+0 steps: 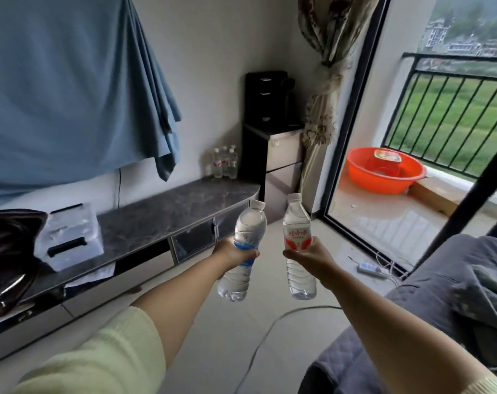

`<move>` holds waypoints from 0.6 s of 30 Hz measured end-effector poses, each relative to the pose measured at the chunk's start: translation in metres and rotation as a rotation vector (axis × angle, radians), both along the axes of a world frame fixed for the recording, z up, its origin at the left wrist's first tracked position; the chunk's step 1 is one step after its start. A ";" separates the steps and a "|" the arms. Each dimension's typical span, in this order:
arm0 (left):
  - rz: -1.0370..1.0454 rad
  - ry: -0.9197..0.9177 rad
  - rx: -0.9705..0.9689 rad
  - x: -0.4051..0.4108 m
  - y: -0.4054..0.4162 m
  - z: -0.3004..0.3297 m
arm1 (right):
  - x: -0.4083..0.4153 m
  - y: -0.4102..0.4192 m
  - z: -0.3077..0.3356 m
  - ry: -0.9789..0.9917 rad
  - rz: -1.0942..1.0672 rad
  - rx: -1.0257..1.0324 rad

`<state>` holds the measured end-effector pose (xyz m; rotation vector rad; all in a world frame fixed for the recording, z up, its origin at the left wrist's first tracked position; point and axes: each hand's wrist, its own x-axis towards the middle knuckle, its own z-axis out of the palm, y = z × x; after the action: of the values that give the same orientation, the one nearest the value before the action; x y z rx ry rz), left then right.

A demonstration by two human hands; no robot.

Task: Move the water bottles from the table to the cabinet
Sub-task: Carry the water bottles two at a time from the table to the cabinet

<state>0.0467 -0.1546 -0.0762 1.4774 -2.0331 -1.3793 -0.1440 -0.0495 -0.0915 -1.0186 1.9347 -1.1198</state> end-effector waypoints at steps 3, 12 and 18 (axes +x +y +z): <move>0.035 0.019 0.008 -0.031 -0.036 0.002 | -0.033 -0.043 0.003 -0.011 0.040 0.020; 0.095 0.084 0.092 -0.101 -0.123 -0.001 | -0.115 -0.141 0.015 -0.059 0.076 -0.026; 0.109 0.057 0.095 -0.131 -0.200 -0.022 | -0.140 -0.211 0.005 -0.051 0.104 -0.003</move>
<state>-0.0844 -0.3549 -0.0985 1.5444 -1.8485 -1.4738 -0.2842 -0.2608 -0.0870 -1.0689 1.8190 -1.0811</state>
